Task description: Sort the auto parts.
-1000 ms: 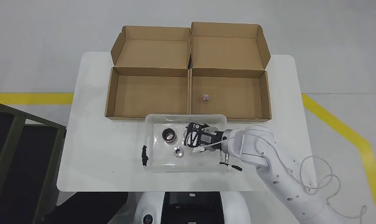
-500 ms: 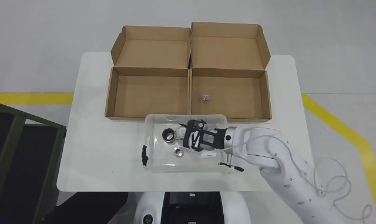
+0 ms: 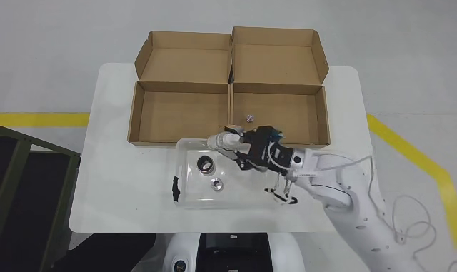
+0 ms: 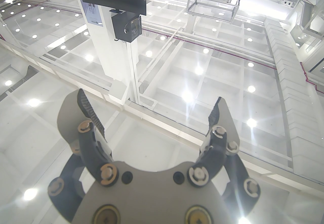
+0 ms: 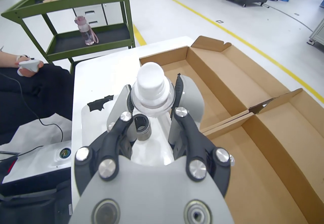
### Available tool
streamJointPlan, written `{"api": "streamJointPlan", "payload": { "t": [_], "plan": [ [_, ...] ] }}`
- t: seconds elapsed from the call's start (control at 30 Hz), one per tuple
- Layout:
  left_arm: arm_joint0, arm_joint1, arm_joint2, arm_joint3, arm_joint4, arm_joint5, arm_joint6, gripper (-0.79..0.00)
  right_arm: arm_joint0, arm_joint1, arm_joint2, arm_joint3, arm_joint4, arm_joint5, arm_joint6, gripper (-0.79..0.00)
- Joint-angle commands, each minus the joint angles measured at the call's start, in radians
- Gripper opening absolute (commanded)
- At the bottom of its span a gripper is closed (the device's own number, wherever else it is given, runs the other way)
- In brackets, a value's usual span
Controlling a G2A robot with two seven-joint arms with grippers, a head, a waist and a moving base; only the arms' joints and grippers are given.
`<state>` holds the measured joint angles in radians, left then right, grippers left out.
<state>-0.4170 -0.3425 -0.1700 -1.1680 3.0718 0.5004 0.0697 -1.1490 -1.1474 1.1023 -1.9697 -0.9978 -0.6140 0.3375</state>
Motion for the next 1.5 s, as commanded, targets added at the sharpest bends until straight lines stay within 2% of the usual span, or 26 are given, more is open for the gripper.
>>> {"api": "streamJointPlan", "payload": {
  "t": [0.0, 0.47, 0.73, 1.27, 1.47],
  "plan": [
    [0.000, 0.000, 0.000, 0.000, 0.000, 0.000, 0.000, 0.000, 0.000, 0.000, 0.012, -0.003, 0.007, 0.001, -0.032, -0.785],
    [0.000, 0.000, 0.000, 0.000, 0.000, 0.000, 0.000, 0.000, -0.022, 0.007, 0.124, -0.085, 0.002, 0.025, -0.163, -0.785],
    [0.000, 0.000, 0.000, 0.000, 0.000, 0.000, 0.000, 0.000, -0.045, 0.007, 0.146, -0.097, 0.023, 0.008, -0.248, -0.785],
    [0.000, 0.000, 0.000, 0.000, 0.000, 0.000, 0.000, 0.000, -0.035, 0.004, 0.129, -0.063, 0.028, -0.005, -0.254, -0.785],
    [0.000, 0.000, 0.000, 0.000, 0.000, 0.000, 0.000, 0.000, -0.032, 0.003, 0.110, -0.033, 0.000, 0.008, -0.193, -0.785]
  ]
}}
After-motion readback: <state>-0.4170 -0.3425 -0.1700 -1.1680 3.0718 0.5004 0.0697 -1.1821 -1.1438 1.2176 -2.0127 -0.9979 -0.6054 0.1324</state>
